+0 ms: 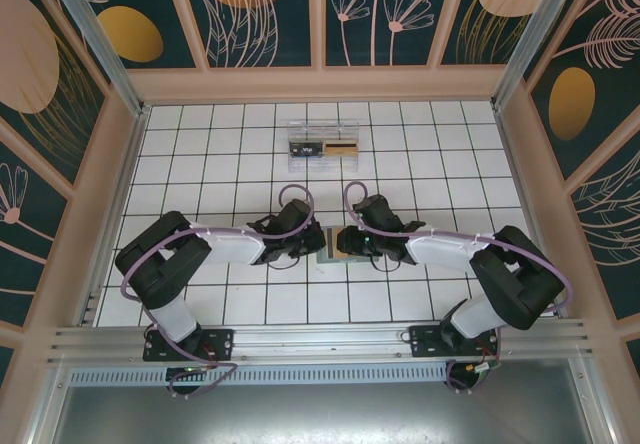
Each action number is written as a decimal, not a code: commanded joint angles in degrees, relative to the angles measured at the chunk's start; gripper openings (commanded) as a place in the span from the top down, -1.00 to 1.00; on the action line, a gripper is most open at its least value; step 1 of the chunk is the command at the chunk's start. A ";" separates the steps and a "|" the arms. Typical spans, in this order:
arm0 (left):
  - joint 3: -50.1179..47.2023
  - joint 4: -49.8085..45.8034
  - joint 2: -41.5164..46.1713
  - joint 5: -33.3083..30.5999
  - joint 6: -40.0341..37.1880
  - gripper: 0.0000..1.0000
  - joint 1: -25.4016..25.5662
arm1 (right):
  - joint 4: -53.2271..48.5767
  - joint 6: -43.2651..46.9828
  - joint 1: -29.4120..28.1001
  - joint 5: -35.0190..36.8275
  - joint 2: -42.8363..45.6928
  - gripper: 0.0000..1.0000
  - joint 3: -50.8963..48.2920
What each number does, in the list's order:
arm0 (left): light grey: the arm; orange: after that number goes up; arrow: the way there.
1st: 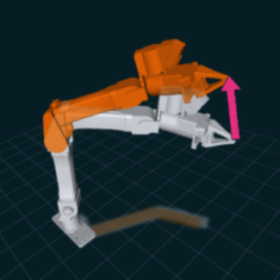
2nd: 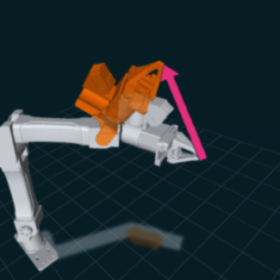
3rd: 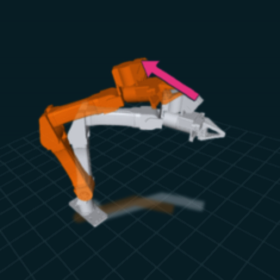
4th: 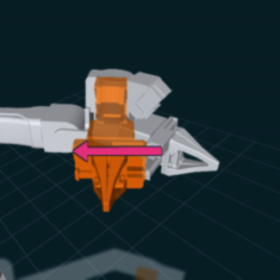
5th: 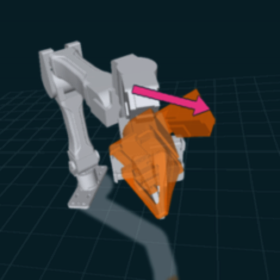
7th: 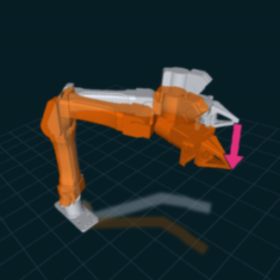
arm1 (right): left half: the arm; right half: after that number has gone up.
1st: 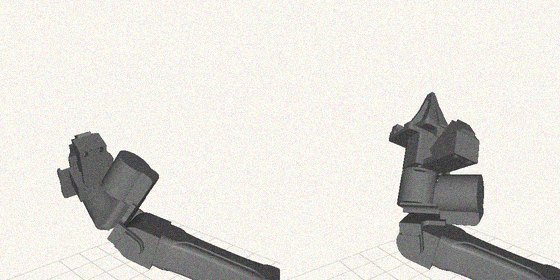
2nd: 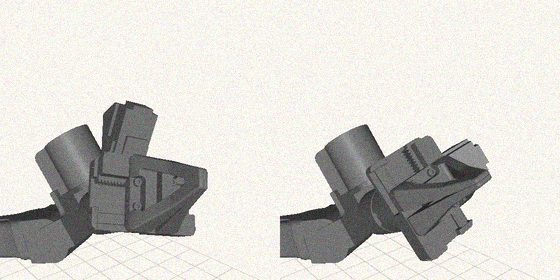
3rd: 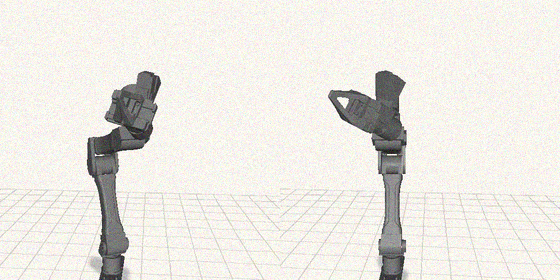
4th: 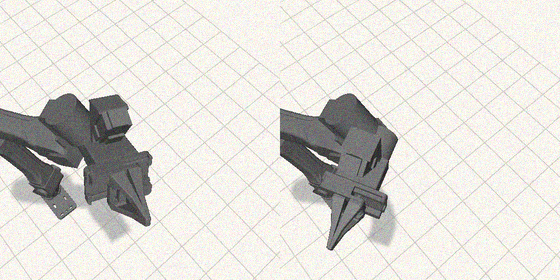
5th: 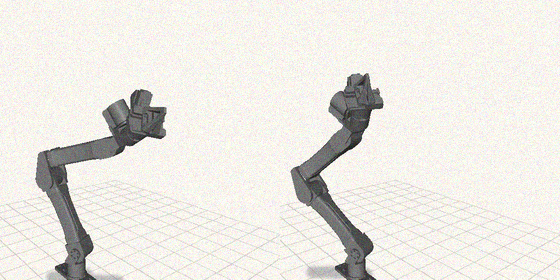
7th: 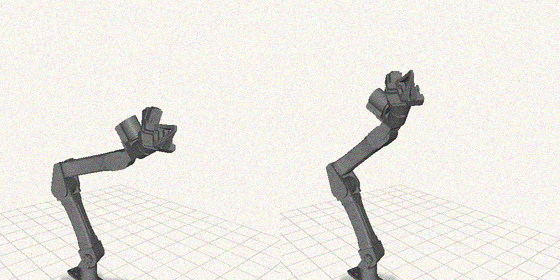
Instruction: Take the credit cards out of the card holder
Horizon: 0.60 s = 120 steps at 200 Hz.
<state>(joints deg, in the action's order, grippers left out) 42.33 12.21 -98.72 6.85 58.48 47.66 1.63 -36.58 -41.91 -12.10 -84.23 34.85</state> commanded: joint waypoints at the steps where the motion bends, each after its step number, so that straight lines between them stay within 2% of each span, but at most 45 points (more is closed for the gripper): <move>1: -0.31 -4.91 -2.61 -0.88 0.70 1.00 0.47 | 0.53 -0.69 0.43 -0.65 -1.29 0.38 1.87; 65: -0.49 -5.04 -3.47 -0.81 0.65 1.00 0.54 | -0.19 -1.39 1.55 -0.12 -0.62 0.38 1.02; 120: -0.32 -5.00 -3.76 -0.72 0.60 1.00 0.84 | 2.52 -1.93 3.52 -3.77 -1.51 0.42 -0.65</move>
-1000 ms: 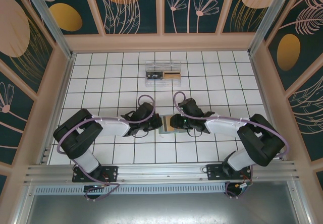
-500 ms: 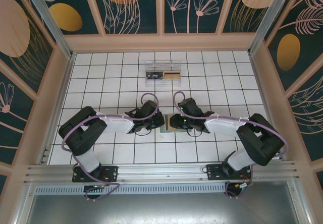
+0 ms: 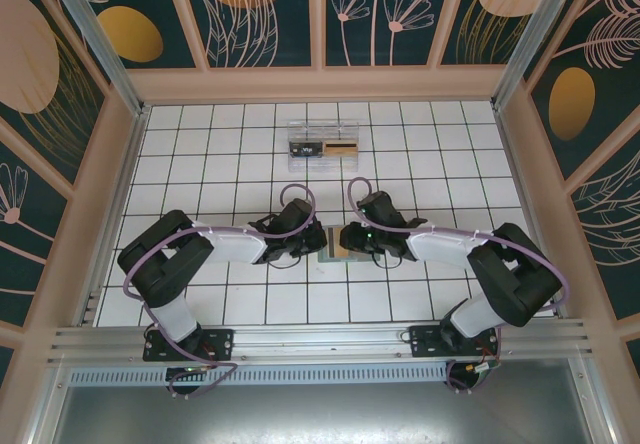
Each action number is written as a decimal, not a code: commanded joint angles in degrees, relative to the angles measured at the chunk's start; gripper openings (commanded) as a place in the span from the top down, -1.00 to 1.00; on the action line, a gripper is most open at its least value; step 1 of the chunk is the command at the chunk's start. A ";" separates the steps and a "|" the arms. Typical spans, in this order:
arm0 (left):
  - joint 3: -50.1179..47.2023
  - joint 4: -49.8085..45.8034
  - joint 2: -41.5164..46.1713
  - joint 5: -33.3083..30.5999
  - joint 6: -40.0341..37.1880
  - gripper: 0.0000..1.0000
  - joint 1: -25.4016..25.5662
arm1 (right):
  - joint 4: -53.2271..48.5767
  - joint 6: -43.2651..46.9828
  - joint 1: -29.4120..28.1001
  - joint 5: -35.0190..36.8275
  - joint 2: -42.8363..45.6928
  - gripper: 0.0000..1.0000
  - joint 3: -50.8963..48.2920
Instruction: Take the credit cards out of the card holder
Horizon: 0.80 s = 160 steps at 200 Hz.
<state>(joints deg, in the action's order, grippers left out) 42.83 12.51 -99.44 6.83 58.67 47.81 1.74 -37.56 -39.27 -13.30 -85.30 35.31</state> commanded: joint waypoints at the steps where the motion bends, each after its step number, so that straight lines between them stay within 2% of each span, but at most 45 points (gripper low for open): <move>1: -0.78 -5.31 -3.04 -0.69 0.39 1.00 0.69 | 2.45 -0.99 0.91 -2.68 -0.46 0.42 -1.16; 101: -1.00 -5.26 -3.13 -0.76 0.46 1.00 0.96 | 2.73 -2.70 3.05 -4.32 -1.85 0.48 -2.36; 117: -1.08 -5.18 -3.15 -0.72 0.41 1.00 0.97 | 2.85 -2.96 3.14 -4.62 -1.23 0.57 -2.69; 160: -1.01 -4.95 -3.31 -0.43 0.45 1.00 1.06 | 4.75 -3.20 4.13 -6.51 -1.20 0.58 -3.97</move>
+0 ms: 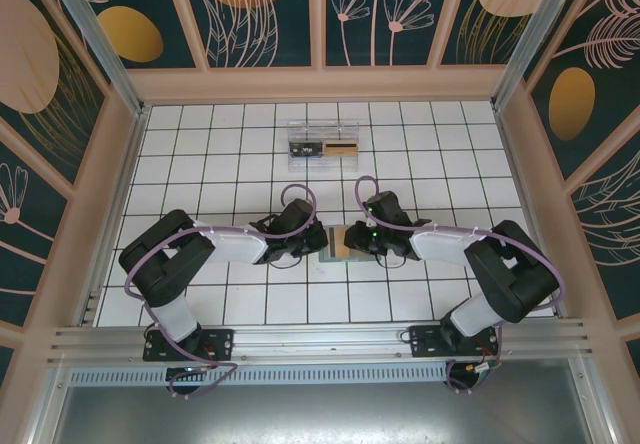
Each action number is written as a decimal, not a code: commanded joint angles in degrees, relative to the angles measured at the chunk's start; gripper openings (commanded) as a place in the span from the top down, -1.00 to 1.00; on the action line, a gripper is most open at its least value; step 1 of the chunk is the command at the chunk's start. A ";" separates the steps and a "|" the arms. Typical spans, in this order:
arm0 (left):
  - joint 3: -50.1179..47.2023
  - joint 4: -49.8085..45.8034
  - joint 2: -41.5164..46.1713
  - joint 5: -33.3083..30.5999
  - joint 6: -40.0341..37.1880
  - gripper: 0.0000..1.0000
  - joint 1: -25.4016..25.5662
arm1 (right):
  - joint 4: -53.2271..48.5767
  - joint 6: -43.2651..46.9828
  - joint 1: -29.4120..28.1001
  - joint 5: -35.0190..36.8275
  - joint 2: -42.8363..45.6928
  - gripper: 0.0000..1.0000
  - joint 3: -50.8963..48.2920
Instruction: Take the credit cards out of the card holder
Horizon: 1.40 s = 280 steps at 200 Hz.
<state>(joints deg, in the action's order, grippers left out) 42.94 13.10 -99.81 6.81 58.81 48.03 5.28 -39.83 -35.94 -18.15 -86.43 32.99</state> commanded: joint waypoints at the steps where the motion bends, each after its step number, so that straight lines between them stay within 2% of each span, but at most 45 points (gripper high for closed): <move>1: -1.11 -5.54 -2.93 -0.45 0.29 1.00 0.84 | 1.22 -0.98 0.80 -1.69 -0.06 0.58 -1.68; 116: -0.92 -4.75 -3.79 0.14 0.58 1.00 1.36 | 5.51 -1.21 2.68 -7.49 -1.78 0.63 -3.37; 138: -0.91 -4.86 -3.71 0.05 0.61 1.00 1.43 | 5.23 -1.16 2.87 -7.30 -1.57 0.72 -3.54; 167: -1.01 -5.11 -3.53 -0.17 0.54 1.00 1.44 | 5.09 -1.15 3.82 -6.90 -0.03 1.00 -4.49; 221: -1.10 -5.85 -3.68 -0.96 0.49 1.00 1.45 | 4.77 -1.21 4.25 -6.37 3.31 1.00 -6.33; 227: -1.10 -5.90 -3.72 -1.01 0.47 1.00 1.43 | 4.72 -1.21 6.00 -6.37 3.90 1.00 -6.44; 280: -1.03 -6.24 -3.68 -1.17 0.12 1.00 1.44 | 2.49 -0.24 7.23 -6.02 6.65 1.00 -6.28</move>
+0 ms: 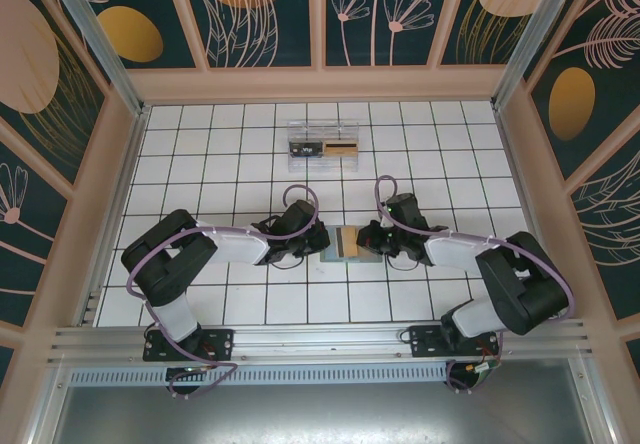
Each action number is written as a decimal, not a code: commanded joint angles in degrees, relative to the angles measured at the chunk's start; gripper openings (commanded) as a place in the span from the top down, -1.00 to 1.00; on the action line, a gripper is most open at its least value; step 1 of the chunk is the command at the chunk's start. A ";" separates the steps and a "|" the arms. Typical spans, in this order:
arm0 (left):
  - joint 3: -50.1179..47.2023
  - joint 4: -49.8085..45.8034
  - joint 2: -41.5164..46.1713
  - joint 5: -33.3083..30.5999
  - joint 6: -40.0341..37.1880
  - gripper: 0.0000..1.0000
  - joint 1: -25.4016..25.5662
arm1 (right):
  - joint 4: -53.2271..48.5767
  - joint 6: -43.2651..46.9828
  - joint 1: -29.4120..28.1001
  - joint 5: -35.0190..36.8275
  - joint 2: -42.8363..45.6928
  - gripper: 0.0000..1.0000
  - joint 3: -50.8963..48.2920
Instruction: Take the credit cards out of the card holder
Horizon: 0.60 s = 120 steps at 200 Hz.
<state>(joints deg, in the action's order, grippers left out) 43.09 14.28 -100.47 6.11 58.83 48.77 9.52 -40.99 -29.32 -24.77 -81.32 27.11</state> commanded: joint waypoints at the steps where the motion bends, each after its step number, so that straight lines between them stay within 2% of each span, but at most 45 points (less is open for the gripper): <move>1: -1.18 -7.43 -3.00 -0.48 0.08 1.00 0.71 | -1.77 0.92 0.59 0.60 1.57 1.00 -0.35; 41: -1.08 -7.19 -2.90 -0.16 -0.19 1.00 0.71 | -2.45 1.90 1.26 0.37 1.58 1.00 -0.31; 61: -1.08 -7.16 -2.97 -0.05 -0.29 1.00 0.69 | -1.71 2.09 1.20 -0.08 0.71 0.44 -0.38; 69: -1.00 -7.16 -3.04 0.04 -0.25 1.00 0.70 | -1.48 2.23 1.20 -0.18 0.37 0.35 -0.36; 120: -0.91 -7.14 -3.11 0.31 -0.40 1.00 0.69 | -0.14 2.98 0.95 -2.02 -1.68 0.34 0.54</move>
<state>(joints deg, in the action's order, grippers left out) 43.16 14.31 -100.55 6.15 58.81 48.77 8.84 -39.33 -28.42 -25.47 -81.49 27.11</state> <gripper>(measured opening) 0.062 0.332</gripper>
